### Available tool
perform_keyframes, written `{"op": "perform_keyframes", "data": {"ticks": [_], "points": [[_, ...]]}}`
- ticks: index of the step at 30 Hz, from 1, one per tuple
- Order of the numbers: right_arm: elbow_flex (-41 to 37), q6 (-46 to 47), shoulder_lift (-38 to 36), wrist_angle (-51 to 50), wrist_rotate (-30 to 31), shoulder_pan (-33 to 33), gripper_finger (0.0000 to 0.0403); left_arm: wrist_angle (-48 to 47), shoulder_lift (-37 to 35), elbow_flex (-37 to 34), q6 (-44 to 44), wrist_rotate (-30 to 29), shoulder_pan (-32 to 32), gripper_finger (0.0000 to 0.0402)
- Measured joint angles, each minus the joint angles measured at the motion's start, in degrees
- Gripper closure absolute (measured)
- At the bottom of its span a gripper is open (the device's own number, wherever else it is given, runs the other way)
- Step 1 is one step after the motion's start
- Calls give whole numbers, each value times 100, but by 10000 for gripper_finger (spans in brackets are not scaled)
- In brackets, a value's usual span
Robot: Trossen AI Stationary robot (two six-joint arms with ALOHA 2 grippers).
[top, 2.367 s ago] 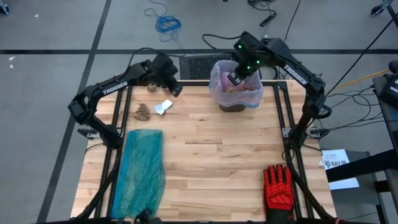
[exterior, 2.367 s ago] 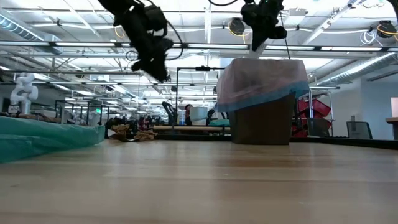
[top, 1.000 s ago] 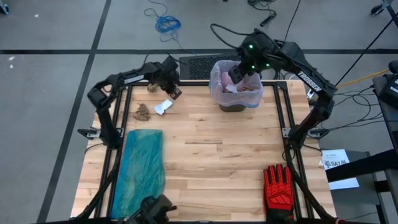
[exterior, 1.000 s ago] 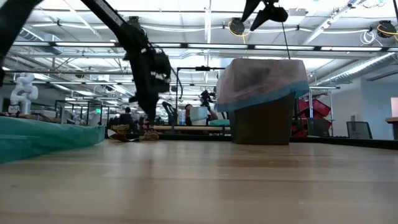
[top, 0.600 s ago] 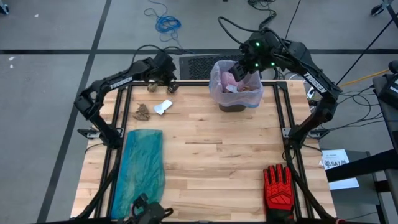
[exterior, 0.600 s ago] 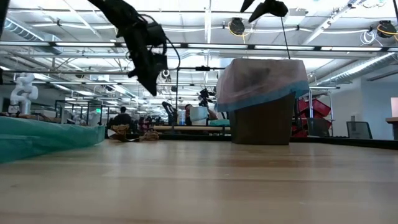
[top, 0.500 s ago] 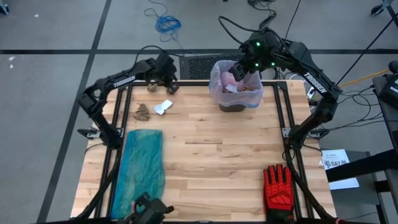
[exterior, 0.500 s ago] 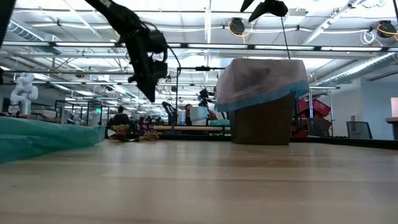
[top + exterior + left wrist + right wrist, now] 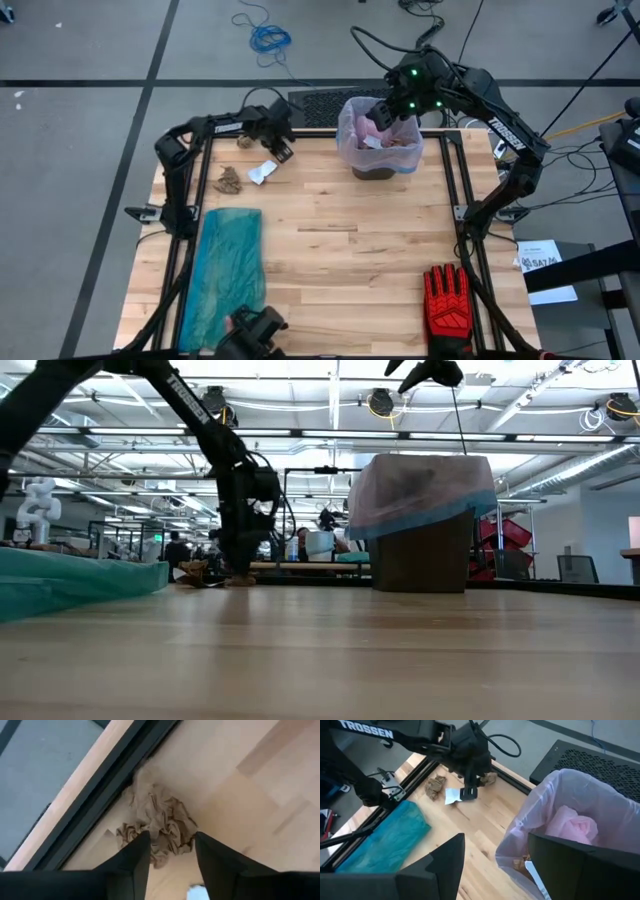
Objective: Place trash/remove bag and relplace
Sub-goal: Put the brown napkin into the trash bin
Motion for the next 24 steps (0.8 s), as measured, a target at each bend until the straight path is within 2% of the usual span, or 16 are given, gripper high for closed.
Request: {"op": "perform_keyframes", "data": {"ticks": [5,10,13,17,18,24], "points": [[0,57,0,1,0,0,195,158,229,-1,15,-320,3,240],[0,92,0,-1,-1,2,195,211,366,16,146,-319,31,247],[0,92,0,-3,0,0,195,208,370,16,263,-231,28,284],[0,88,0,-3,0,1,195,189,336,13,293,376,88,375],[0,88,0,-3,-1,2,195,196,320,7,280,523,110,386],[0,57,2,-9,-1,42,195,140,-98,-17,142,930,98,397]]}}
